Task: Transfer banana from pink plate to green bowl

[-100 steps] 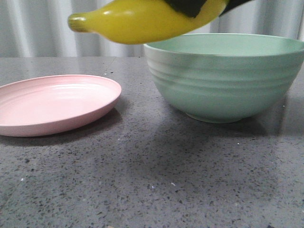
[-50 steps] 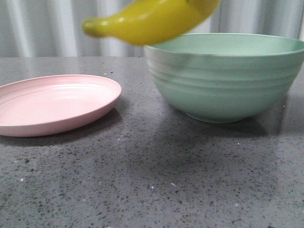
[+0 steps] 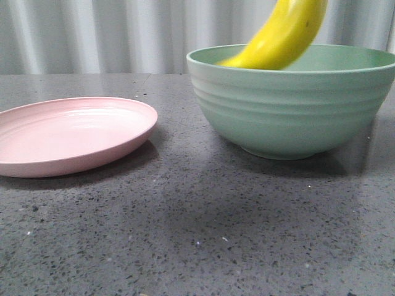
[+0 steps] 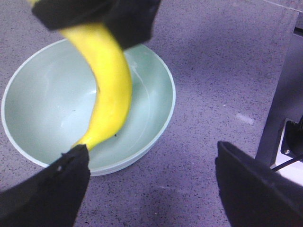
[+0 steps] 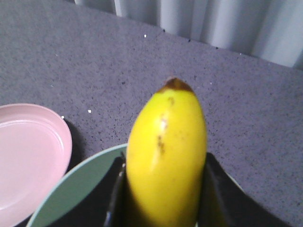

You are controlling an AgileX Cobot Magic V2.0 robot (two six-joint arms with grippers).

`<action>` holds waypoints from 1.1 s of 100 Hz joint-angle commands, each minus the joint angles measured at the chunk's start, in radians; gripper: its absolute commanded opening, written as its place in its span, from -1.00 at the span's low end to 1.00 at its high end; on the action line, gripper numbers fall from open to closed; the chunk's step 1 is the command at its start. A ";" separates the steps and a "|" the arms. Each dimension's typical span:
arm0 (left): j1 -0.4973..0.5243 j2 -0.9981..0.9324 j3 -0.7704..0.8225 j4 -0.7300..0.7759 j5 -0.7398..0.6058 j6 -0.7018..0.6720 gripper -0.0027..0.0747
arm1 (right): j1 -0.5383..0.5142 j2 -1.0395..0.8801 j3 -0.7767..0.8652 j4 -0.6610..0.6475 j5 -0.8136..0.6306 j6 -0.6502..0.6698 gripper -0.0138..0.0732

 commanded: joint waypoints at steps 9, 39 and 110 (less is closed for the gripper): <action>0.002 -0.027 -0.033 -0.024 -0.073 -0.010 0.39 | -0.001 0.059 -0.039 -0.020 -0.071 -0.010 -0.68; 0.002 -0.027 -0.033 -0.024 -0.074 -0.010 0.39 | -0.001 0.089 -0.039 -0.020 -0.070 -0.010 0.23; 0.002 -0.027 -0.033 -0.022 -0.104 -0.010 0.39 | -0.040 -0.079 -0.039 -0.058 -0.056 -0.010 0.26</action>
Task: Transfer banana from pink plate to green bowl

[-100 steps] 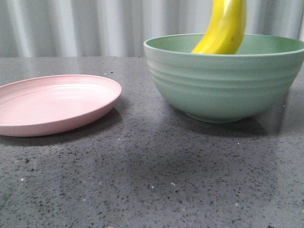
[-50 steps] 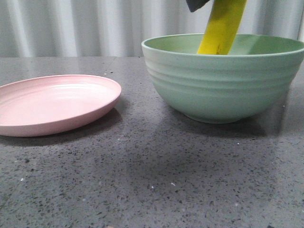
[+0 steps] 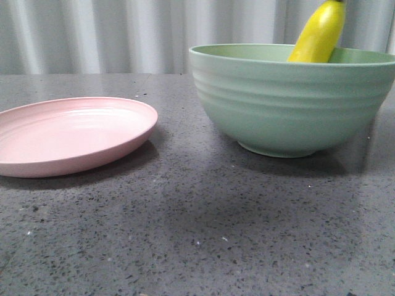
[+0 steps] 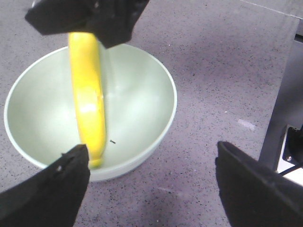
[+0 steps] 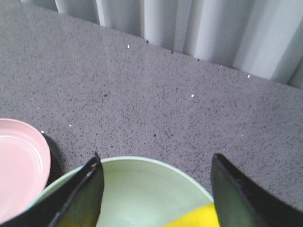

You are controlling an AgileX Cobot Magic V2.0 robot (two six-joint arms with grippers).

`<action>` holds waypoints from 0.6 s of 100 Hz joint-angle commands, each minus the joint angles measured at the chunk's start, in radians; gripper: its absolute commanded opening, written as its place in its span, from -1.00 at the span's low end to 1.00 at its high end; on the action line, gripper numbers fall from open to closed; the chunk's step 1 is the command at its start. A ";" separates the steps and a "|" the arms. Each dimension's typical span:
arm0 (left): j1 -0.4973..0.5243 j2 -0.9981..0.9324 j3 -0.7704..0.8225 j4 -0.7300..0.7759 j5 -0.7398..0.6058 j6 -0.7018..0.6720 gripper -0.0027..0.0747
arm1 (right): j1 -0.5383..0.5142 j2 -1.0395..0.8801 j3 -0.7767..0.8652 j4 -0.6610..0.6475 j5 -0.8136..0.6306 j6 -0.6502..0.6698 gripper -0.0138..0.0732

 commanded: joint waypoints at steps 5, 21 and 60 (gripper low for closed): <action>0.002 -0.027 -0.033 -0.021 -0.078 -0.009 0.34 | -0.005 -0.085 -0.036 -0.034 0.022 -0.008 0.24; 0.002 -0.029 -0.029 -0.035 -0.067 -0.009 -0.52 | -0.005 -0.157 -0.036 -0.034 0.199 -0.008 -0.22; 0.002 -0.106 0.105 -0.071 -0.107 -0.009 -0.98 | -0.005 -0.433 0.118 -0.028 0.265 -0.008 -0.83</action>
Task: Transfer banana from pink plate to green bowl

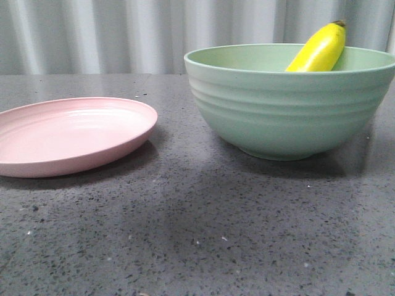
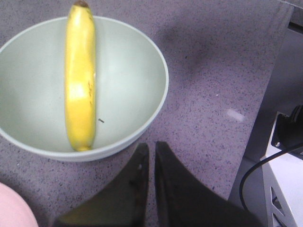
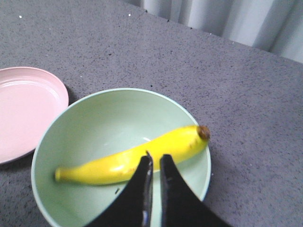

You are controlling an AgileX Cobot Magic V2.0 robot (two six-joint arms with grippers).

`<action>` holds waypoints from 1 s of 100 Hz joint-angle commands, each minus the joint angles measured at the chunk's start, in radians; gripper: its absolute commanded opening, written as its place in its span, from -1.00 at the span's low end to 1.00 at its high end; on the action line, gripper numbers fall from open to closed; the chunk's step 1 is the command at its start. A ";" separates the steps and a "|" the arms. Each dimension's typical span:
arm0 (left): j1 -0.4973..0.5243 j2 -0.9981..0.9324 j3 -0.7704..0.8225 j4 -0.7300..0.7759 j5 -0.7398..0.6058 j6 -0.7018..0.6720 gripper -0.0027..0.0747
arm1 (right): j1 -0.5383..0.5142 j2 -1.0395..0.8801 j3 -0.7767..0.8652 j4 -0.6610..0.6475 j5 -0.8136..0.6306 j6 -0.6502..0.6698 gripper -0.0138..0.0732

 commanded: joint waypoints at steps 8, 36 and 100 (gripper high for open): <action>0.002 -0.129 0.076 -0.026 -0.160 -0.009 -0.98 | -0.005 -0.162 0.097 -0.004 -0.087 -0.008 -0.83; 0.002 -0.454 0.362 -0.026 -0.354 -0.009 -0.98 | -0.005 -0.480 0.368 -0.004 -0.224 -0.008 -0.83; 0.002 -1.065 0.794 -0.061 -0.415 -0.009 -0.98 | -0.005 -0.846 0.640 -0.004 -0.258 -0.008 -0.83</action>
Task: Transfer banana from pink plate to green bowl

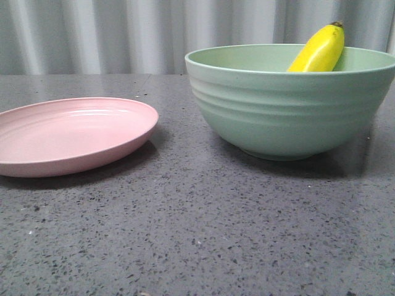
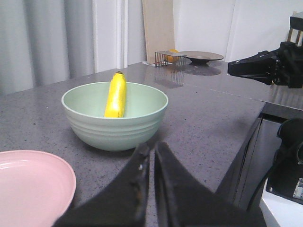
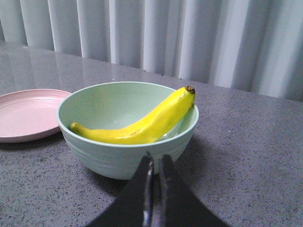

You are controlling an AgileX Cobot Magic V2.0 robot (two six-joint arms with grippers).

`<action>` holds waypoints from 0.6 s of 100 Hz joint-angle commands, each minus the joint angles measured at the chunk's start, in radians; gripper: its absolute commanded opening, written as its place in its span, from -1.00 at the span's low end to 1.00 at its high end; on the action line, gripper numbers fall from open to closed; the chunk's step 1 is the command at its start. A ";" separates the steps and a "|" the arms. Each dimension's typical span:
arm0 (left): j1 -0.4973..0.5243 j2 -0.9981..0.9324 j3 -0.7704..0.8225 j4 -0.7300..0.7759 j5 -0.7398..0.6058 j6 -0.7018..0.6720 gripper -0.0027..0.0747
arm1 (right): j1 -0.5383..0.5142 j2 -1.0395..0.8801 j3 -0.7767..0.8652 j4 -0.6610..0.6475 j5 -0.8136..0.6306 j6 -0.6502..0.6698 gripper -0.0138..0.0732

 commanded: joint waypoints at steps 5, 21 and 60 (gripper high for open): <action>0.002 0.005 0.008 -0.021 -0.081 -0.009 -0.98 | -0.005 0.013 -0.022 -0.004 -0.061 -0.008 -0.83; 0.002 0.005 0.043 -0.021 -0.081 -0.009 -0.98 | -0.005 0.013 -0.022 -0.004 -0.061 -0.008 -0.83; 0.189 0.005 0.242 0.274 -0.553 -0.016 -0.98 | -0.005 0.013 -0.022 -0.004 -0.061 -0.008 -0.83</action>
